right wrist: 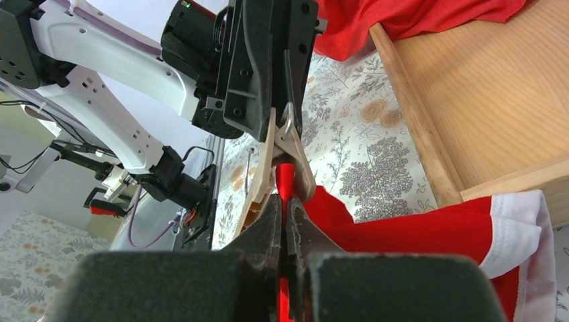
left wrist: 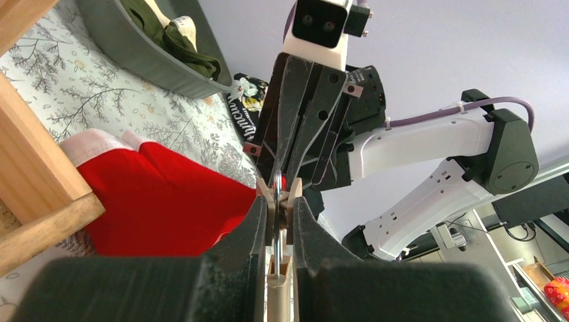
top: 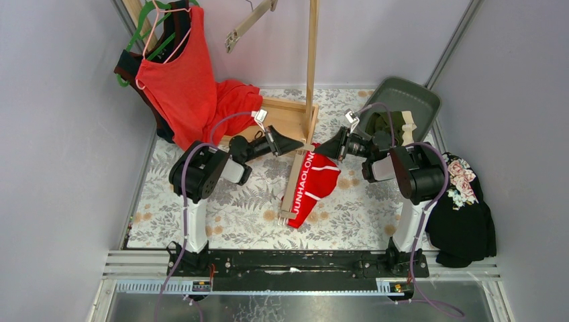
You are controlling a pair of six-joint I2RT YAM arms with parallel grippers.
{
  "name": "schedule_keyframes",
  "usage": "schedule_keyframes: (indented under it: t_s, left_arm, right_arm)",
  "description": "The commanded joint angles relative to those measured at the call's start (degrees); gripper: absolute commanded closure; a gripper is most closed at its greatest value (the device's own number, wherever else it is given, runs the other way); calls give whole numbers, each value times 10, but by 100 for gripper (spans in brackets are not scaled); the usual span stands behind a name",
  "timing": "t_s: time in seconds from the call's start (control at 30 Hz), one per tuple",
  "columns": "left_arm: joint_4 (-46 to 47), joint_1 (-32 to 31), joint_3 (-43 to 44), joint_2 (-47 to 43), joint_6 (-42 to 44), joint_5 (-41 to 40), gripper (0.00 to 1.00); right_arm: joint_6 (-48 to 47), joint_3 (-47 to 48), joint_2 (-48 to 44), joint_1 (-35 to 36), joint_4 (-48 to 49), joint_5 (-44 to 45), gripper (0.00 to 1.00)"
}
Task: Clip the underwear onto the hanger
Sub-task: Clamp the underwear onto the hanger.
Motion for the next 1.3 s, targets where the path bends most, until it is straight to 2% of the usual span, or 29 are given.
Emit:
schedule_keyframes:
  t_s: [0.0,0.4,0.7,1.27]
  left_arm:
    - [43,-3,-12,-7,15,16,100]
    - [43,-3,-17,-5,12,40,100]
    - [43,-3,-20,-2,4,56,100]
    - [40,-2,-21,-5,-5,96,100]
  right_arm:
    - [4,27,-3,-1,74,-12,100]
    - [-2,28,-12,-6,69,0,100]
    - [-114,5,-71,-8,-56,33,100]
    - [-165,6,-94,-7,-126,69,100]
